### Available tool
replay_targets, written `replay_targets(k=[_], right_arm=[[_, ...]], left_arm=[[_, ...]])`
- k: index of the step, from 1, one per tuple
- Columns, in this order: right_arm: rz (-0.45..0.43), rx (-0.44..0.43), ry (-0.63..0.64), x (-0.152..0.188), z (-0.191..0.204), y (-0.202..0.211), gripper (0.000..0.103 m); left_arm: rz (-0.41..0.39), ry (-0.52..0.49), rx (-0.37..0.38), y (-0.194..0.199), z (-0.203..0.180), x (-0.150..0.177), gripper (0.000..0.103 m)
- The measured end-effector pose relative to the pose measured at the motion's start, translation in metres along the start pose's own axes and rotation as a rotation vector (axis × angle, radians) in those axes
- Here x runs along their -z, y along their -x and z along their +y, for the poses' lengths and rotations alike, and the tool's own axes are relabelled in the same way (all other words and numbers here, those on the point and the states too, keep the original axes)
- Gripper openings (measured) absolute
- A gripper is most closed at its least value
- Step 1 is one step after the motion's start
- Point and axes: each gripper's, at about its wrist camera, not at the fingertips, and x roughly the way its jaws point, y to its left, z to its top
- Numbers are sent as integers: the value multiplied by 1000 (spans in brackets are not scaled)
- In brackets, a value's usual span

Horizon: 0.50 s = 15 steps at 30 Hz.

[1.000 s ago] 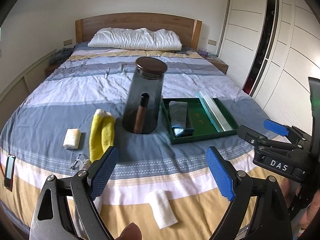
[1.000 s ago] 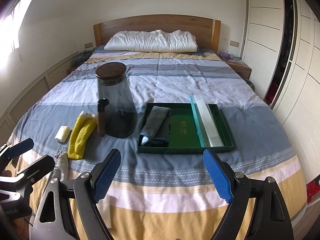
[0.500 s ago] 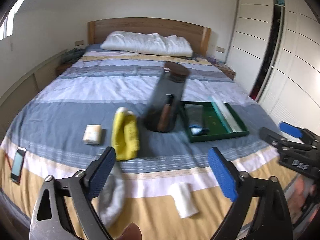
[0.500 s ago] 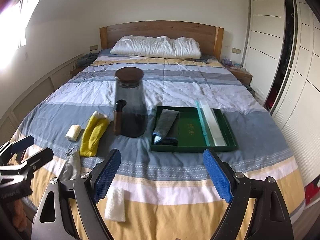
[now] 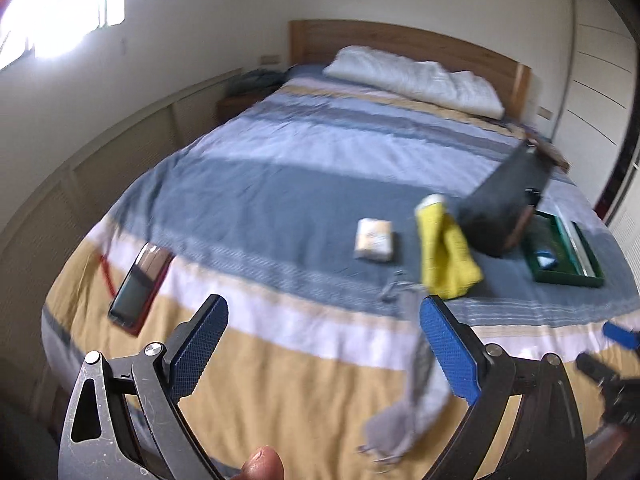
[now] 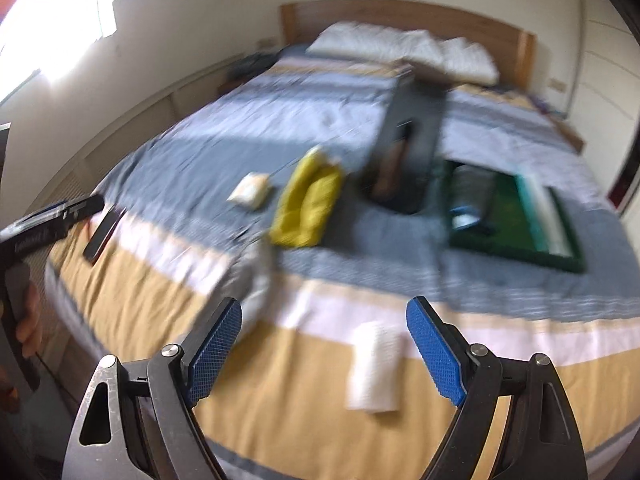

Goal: Organize soft objects
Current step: 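Move both tools back toward the grey eye mask and white waffle cloth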

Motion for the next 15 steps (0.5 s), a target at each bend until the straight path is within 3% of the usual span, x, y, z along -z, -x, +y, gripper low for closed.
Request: replay_targets(k=[3,7,15], right_arm=[[47,-39,23,-5,21,-25,85],[63,-28,58,-20,28,-44,85],[47,44,53,-36,25,-62,85]], left_arm=[[23,17,-14,-10,17,11,94],[55,16,5,-19,25,28,94],[111,-93,104,-35,-24,57,94]])
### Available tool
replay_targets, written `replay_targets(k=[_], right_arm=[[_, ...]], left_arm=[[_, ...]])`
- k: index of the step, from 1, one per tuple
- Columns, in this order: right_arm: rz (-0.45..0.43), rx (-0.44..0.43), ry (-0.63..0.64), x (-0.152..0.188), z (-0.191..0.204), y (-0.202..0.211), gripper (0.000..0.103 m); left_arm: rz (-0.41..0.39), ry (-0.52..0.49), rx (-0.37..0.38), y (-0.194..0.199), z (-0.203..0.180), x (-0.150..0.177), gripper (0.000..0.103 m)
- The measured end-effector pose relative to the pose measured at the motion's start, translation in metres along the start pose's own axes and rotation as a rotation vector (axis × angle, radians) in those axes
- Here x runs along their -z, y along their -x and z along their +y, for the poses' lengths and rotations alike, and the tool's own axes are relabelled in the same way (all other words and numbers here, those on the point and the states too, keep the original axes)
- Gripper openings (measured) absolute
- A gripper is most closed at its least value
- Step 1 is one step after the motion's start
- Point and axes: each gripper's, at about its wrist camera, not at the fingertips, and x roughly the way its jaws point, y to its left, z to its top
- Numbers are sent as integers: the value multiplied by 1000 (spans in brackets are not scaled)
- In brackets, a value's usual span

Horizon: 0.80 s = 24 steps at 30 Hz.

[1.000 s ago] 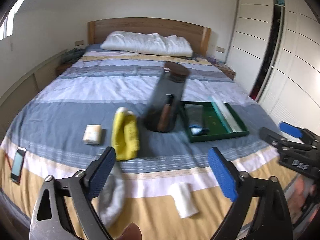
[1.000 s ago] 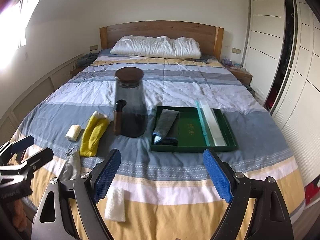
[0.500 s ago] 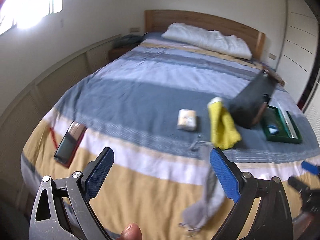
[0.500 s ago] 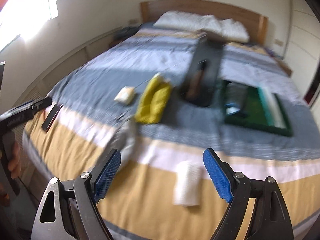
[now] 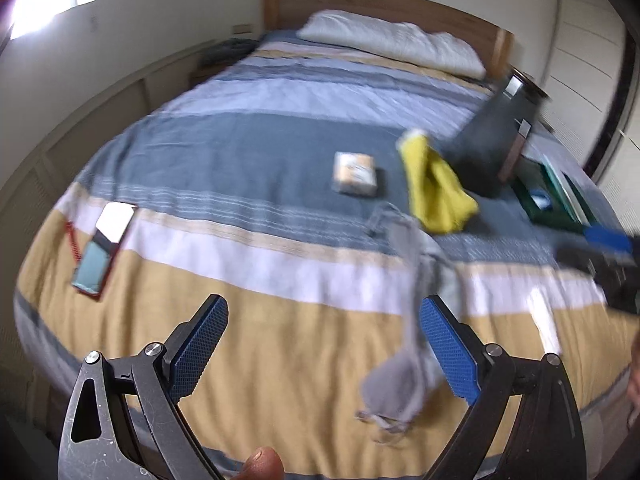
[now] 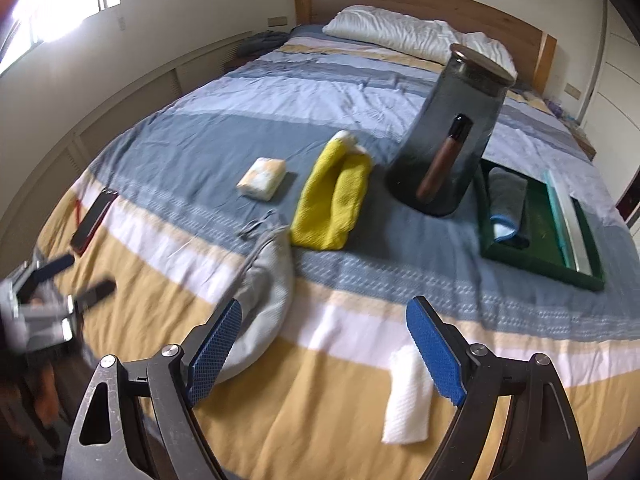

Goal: Organize soft objects
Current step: 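Move both tools back toward the grey eye mask and white waffle cloth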

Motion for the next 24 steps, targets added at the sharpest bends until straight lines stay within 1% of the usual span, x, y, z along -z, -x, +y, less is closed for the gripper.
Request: replay_targets(k=[4,10,15,18,24], right_arm=[[-2,13,-8,-8,-5,-15,85],[8,-2,-9,-8,-22,-30,85],[21,-19,-18,-10,-44,-44,85],[31,-23,5,-18,-49,-55,85],[41,-52,-4,-37,-53,-84,85]], left_arm=[[46,-54,45,-16,-32,9,94],[102,-146,56,-37,-71,20,94],[101,-235,7,-52,-97,28,94],[119,-244,5,-61,-105,32,94],[128,-230,-8,-75,-108,34,94]])
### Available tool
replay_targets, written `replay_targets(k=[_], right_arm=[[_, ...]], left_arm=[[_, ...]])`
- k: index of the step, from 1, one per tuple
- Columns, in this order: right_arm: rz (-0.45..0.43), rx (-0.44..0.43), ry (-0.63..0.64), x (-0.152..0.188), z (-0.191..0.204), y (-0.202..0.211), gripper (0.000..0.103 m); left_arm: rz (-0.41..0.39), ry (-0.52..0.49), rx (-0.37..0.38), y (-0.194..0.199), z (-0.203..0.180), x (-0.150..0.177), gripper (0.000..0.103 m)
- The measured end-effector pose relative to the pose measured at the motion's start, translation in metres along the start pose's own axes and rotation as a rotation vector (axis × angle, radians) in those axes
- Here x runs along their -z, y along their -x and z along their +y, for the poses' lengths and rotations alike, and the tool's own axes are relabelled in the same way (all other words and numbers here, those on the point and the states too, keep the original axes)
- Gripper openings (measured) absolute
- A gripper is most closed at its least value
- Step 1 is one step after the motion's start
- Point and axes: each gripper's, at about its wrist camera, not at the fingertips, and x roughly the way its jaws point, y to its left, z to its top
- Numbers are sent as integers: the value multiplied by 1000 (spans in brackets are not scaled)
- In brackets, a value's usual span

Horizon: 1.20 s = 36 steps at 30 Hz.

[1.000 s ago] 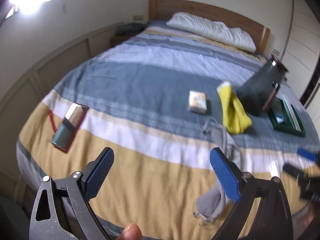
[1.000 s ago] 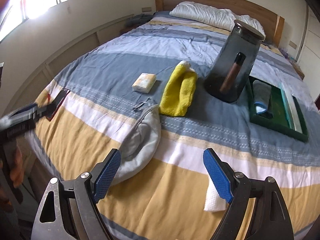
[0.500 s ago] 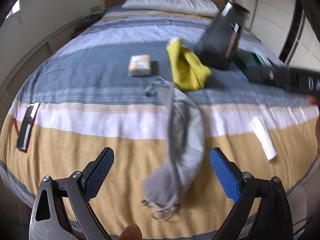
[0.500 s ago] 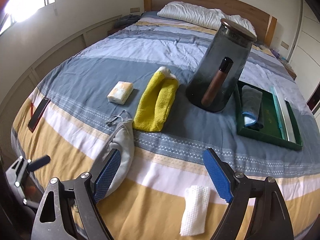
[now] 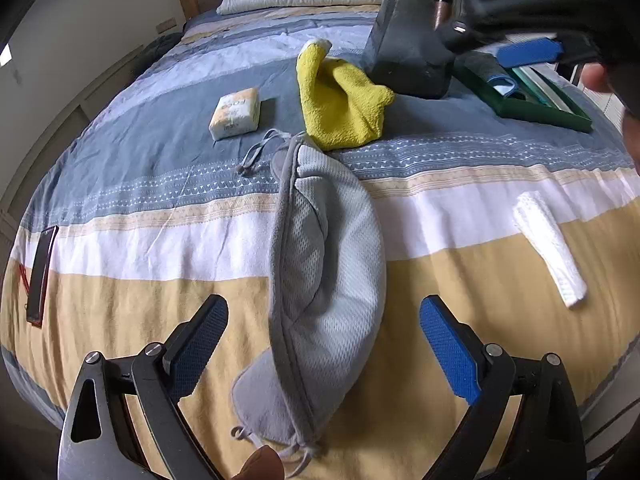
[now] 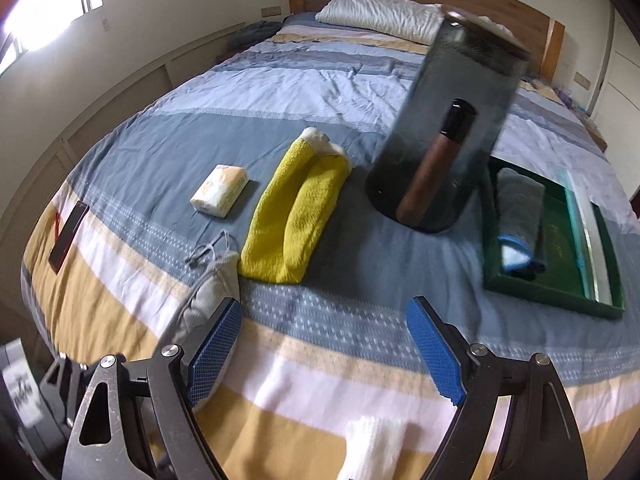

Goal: Organize soft objects
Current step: 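Move both tools back toward the grey eye mask and white waffle cloth, then close the left gripper on the grey eye mask while the right gripper grasps the white cloth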

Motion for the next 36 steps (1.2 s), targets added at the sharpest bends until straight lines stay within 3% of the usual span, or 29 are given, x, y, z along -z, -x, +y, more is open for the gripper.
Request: replay_targets(k=[11,15,28,36], right_arm=[[38,-48,-9,-35,7,-58,85],[44,-47,-14,-15,-5,-47,85],[163,-44,-145,96,-58,0,83],[192,-71,-158,108,-58,-1,78]], left_arm=[[13,0,11,-17,1,-4,94],[21,10,13,-20,4,-5,94],[45,30,-7,-29,6,-18,94],[49,19,-16,-29,0,-22,94]])
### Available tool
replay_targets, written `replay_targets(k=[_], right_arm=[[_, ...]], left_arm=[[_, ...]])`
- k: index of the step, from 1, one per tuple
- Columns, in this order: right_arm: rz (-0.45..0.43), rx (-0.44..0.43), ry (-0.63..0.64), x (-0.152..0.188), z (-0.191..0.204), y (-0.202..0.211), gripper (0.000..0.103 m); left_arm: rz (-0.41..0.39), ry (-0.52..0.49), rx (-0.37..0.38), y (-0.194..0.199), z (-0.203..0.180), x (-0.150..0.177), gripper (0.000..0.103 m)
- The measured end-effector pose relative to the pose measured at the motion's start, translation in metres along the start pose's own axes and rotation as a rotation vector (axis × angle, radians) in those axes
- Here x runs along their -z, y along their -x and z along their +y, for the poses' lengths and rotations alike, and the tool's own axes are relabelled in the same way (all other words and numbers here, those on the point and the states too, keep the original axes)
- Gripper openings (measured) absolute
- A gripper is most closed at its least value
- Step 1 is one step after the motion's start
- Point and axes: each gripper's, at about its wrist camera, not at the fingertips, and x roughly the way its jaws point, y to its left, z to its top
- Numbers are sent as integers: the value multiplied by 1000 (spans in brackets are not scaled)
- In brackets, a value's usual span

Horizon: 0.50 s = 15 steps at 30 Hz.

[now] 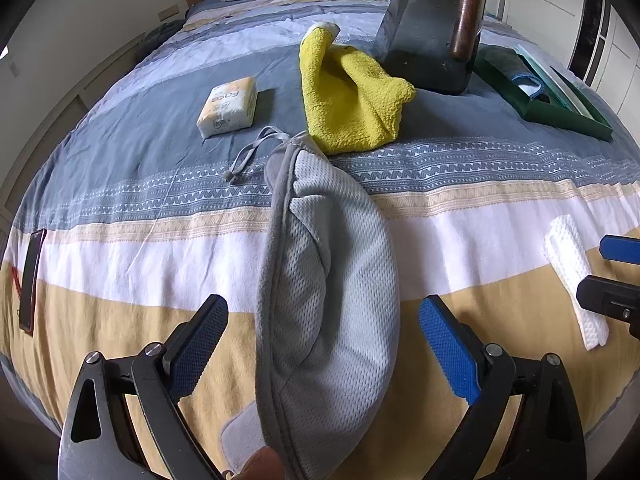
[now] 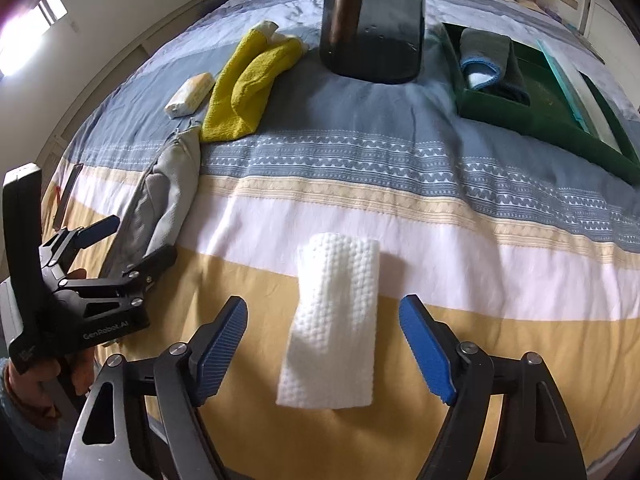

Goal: Organize soft objects
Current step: 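Close the left gripper on the grey eye mask while the right gripper grasps the white cloth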

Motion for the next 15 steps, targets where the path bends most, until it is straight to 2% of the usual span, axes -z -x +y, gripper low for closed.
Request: replay_targets(k=[11,15], right_arm=[[8,11,12,-2,1,-7,78],[23,7,5,3,0,-12,74]], left_arm=[[17,5,-8,-8,3,1,94],[15,7,-9,-9,4,0,94]])
